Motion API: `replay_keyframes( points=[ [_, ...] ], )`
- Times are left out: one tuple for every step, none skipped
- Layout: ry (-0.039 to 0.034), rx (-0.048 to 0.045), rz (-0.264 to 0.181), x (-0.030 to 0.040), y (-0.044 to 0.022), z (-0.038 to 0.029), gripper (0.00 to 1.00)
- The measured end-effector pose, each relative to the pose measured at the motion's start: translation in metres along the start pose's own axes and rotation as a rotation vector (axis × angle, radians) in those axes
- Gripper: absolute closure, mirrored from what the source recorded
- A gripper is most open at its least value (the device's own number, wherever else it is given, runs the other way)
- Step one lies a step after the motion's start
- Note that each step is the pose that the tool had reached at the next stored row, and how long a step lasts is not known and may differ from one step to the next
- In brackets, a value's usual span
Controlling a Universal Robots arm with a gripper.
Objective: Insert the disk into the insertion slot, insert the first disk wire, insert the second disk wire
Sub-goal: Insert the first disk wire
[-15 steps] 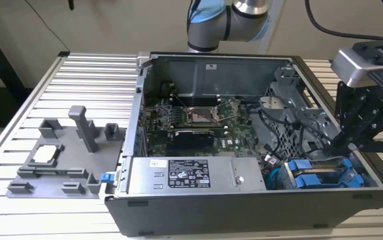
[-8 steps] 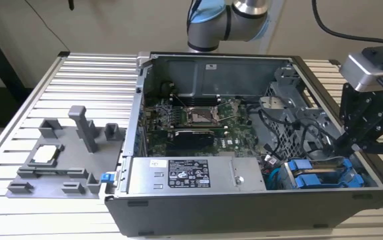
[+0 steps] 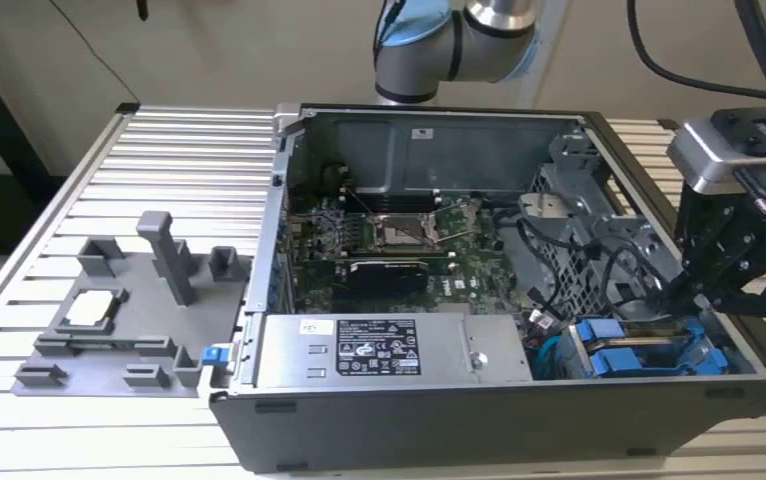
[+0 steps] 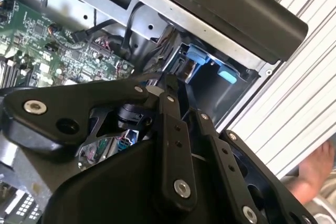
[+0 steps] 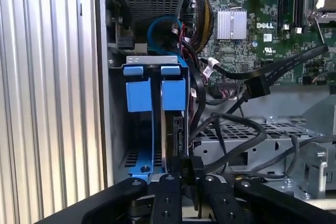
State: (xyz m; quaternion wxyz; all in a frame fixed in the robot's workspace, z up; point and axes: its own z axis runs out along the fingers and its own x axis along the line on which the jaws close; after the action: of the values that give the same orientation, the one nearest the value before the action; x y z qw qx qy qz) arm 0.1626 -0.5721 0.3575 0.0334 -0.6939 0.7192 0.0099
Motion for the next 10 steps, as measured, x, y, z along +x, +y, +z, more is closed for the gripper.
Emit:
replay_keyframes(
  points=[
    [0.0003, 0.0002, 0.007, -0.0001, 0.0001, 0.0015, 0.81],
    [0.0005, 0.0003, 0.011, -0.0002, 0.0002, 0.0026, 0.81],
    [0.0004, 0.0003, 0.012, -0.0001, 0.0002, 0.0039, 0.81],
    [0.0002, 0.0003, 0.012, 0.0, 0.0002, 0.005, 0.81],
    [0.0003, 0.0002, 0.012, 0.0, 0.0003, 0.0061, 0.81],
    [0.0004, 0.0001, 0.013, 0.0001, 0.0003, 0.0064, 0.81],
    [0.0006, 0.0001, 0.013, 0.0001, 0.0003, 0.0064, 0.81],
    [0.0008, 0.0001, 0.012, 0.0001, 0.0003, 0.0064, 0.81],
    [0.0006, 0.0001, 0.013, 0.0001, 0.0003, 0.0065, 0.81],
    [0.0004, 0.0, 0.013, 0.0001, 0.0003, 0.007, 0.81]
  ],
)
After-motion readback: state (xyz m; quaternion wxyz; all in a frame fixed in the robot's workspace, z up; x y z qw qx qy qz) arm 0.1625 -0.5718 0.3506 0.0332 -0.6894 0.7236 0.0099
